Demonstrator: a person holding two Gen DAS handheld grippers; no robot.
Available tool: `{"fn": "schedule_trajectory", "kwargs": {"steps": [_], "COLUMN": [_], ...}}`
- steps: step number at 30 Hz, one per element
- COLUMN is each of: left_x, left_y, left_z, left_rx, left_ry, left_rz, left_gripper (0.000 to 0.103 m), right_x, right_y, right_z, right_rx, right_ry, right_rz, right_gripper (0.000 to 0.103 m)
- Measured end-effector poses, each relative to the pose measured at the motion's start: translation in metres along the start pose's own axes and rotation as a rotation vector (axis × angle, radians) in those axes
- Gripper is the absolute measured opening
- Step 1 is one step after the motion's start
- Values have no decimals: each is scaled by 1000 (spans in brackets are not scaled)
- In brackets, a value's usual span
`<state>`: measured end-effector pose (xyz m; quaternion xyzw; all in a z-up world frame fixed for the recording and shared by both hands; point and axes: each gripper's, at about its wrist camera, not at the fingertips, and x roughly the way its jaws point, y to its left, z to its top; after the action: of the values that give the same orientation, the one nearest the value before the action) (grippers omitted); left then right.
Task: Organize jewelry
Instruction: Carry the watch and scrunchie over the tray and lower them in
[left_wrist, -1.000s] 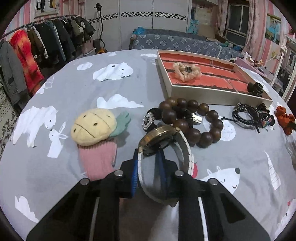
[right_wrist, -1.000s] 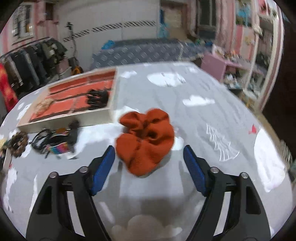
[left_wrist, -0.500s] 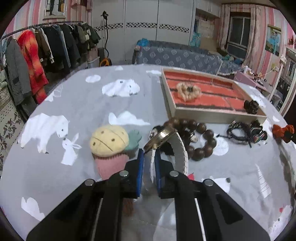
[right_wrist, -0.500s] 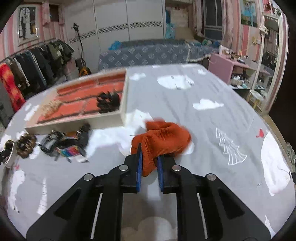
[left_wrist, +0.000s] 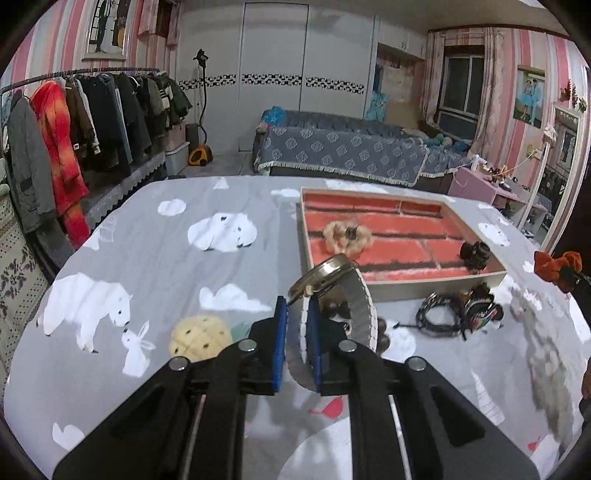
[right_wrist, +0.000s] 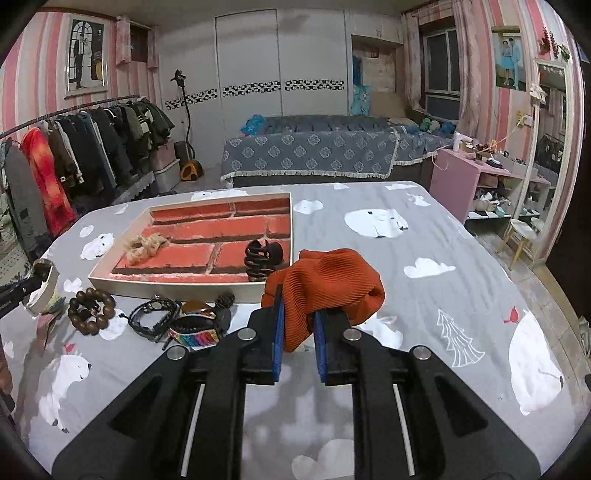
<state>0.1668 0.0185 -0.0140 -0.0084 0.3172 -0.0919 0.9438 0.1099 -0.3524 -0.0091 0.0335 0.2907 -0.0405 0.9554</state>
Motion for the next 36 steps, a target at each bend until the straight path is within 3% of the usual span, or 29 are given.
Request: {"fn": "schedule_trajectory", "kwargs": {"steps": [12,23,27,36], "left_x": [7,33,52,124], "left_y": [-4,-25,-38,-50], "left_z": [13,50,66,92], "left_rx": [-5,19,26,10], "left_ry": [-14,-55,-61,34], "left_rz": [-3,-9,-24,-53], "left_gripper": [12,12,12,13], "right_x": [2,21,36,91], "right_y": [2,25,36,58], "right_z": [6,36,50,78], "right_rx": [-12,-53,-71,-133], "right_ry": [-8,-41,-50,-16], "right_rz": [4,49,75,95], "right_gripper": [15,15,15,15]}}
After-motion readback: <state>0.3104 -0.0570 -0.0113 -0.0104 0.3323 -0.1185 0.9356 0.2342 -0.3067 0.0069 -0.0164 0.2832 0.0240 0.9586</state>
